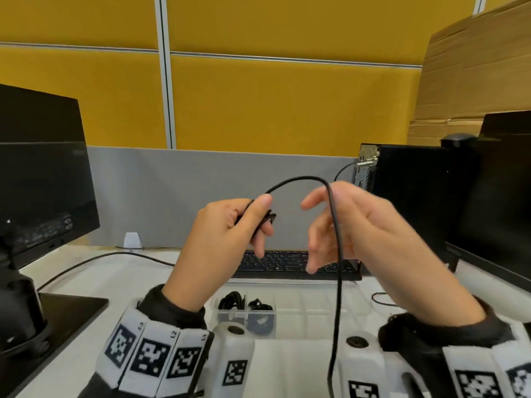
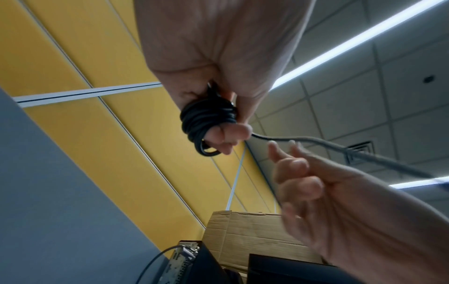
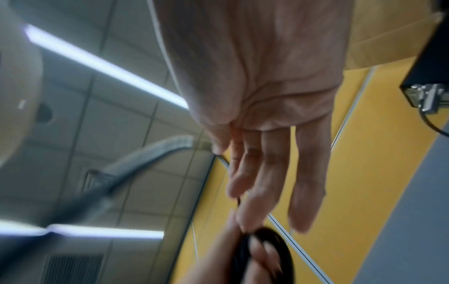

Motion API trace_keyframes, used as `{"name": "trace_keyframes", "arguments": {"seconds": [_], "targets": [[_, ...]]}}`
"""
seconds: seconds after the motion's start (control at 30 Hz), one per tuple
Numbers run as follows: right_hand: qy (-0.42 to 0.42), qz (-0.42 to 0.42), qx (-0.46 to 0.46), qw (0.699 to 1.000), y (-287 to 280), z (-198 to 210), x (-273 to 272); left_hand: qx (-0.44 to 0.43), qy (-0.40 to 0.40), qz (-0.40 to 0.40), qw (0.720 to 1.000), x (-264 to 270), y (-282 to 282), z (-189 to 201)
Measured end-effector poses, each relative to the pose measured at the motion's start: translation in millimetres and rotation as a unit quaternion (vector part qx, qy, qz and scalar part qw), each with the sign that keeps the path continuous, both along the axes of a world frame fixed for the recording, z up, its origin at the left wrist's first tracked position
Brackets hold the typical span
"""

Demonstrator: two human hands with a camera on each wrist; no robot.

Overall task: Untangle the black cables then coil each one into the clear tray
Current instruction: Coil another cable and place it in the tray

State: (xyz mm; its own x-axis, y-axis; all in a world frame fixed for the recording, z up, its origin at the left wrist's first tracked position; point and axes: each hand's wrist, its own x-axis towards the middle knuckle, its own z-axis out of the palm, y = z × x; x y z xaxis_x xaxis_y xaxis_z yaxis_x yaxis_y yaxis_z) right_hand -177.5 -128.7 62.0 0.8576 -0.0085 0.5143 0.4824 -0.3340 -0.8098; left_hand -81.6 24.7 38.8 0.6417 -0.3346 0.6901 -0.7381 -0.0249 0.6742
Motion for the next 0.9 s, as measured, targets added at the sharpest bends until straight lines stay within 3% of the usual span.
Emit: {"name": "trace_keyframes", "arguments": {"seconds": [0.07, 0.13, 0.3, 0.43, 0.5, 0.57, 0.63, 0.7, 0.77, 0.8, 0.9], "targets": [[0.038, 0.041, 0.038, 0.998, -3, 5, -7, -0.011, 0.01, 0.008, 1.0, 4, 1, -1], [0.074, 0.065, 0.016, 0.995, -2, 2, -7, -0.008, 0.004, 0.031, 0.999, 7, 2, -3], [0.083, 0.034, -0.072, 0.993, 5, -10, 11, 0.049, -0.054, 0.127, 0.989, 17, 2, -10], [0.08, -0.015, -0.027, 0.996, -15, -16, 22, 0.066, -0.065, 0.174, 0.98, 24, 16, -3], [0.053, -0.063, 0.013, 0.996, -32, -18, 27, 0.06, 0.006, 0.118, 0.991, 24, 28, 5], [0.005, -0.157, -0.034, 0.987, -45, -22, 34, 0.007, 0.129, -0.03, 0.991, 14, 34, 13], [-0.048, -0.256, -0.155, 0.953, -45, -30, 42, -0.12, 0.225, -0.171, 0.952, 4, 31, 19], [-0.043, -0.281, -0.302, 0.91, -33, -37, 45, -0.258, 0.256, -0.268, 0.892, 0, 26, 21], [0.002, -0.214, -0.413, 0.885, -16, -41, 43, -0.346, 0.249, -0.313, 0.849, 4, 22, 20], [0.014, -0.159, -0.433, 0.887, -7, -41, 40, -0.356, 0.238, -0.311, 0.848, 7, 21, 18], [0.015, -0.025, -0.447, 0.894, 16, -35, 29, -0.297, 0.2, -0.238, 0.903, 18, 15, 10]]}}
